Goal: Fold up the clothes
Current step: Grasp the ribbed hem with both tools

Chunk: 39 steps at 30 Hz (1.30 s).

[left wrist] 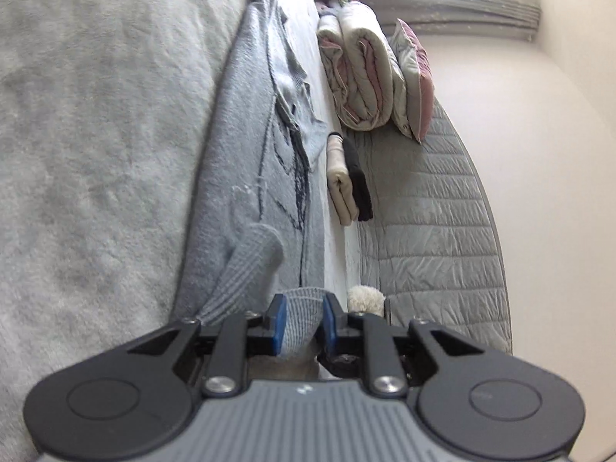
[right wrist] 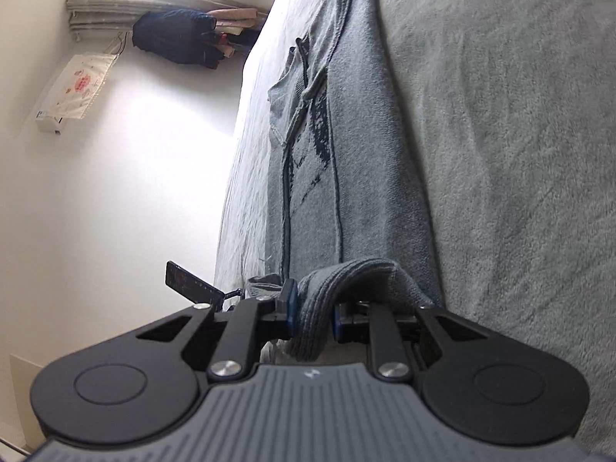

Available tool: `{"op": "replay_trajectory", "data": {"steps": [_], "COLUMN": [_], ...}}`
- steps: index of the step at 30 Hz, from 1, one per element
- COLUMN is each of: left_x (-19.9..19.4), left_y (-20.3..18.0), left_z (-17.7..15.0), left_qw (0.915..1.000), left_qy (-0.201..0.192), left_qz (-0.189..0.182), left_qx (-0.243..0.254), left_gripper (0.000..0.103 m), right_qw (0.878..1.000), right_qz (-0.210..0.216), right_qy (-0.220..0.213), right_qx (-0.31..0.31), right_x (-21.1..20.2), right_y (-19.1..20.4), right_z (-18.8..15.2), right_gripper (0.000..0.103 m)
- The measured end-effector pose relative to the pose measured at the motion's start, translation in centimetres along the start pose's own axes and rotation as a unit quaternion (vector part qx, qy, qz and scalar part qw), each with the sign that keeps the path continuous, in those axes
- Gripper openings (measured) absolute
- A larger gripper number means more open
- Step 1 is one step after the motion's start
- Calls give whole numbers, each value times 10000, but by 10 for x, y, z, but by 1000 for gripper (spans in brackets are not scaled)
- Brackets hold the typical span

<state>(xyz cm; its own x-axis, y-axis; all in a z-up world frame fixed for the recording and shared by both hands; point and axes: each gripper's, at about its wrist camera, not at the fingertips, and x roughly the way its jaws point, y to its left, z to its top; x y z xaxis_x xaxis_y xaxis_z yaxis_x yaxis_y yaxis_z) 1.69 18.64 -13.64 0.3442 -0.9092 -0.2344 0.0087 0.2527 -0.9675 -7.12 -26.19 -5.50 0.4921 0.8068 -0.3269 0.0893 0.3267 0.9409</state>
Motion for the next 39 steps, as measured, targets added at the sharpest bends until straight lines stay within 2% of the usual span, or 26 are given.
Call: {"op": "replay_trajectory", "data": {"steps": [5,8,10,12,16,21,25,28,32,39], "left_x": [-7,-8,-8,-7,-9,-15,-19,-18,-14,2], "left_y": [2,0,-2,-2,-5,-17,-29,-40,-53,-58], "left_z": [2,1,1,1,2,3,3,1,-3,-13], "left_qw": [9996,9996,9996,9996,9994,9988,9957,9893,9730,9478], "left_qy": [-232,-231,-236,-252,-322,-479,-757,-783,-729,-443], "left_qz": [31,-5,-28,-40,-14,-15,329,759,1324,1870], "left_qx": [-187,-143,-121,-134,-161,29,419,970,1745,2546], "left_gripper": [27,35,39,41,44,48,47,47,47,47], "right_qw": [9993,9989,9984,9982,9979,9978,9972,9937,9798,9531], "right_qz": [141,243,357,407,396,311,118,-245,-855,-1469], "right_qy": [-57,-59,-99,-155,-317,-552,-723,-898,-1145,-992], "right_qx": [356,404,438,423,410,205,-171,-622,-1398,-2451], "right_x": [-5,-9,-14,-19,-28,-33,-24,-16,-6,17], "right_y": [-9,-10,-9,-8,-7,-1,12,22,35,38], "right_z": [5,5,6,7,11,13,9,4,-6,-20], "right_gripper": [23,31,46,50,51,51,51,51,51,51]}}
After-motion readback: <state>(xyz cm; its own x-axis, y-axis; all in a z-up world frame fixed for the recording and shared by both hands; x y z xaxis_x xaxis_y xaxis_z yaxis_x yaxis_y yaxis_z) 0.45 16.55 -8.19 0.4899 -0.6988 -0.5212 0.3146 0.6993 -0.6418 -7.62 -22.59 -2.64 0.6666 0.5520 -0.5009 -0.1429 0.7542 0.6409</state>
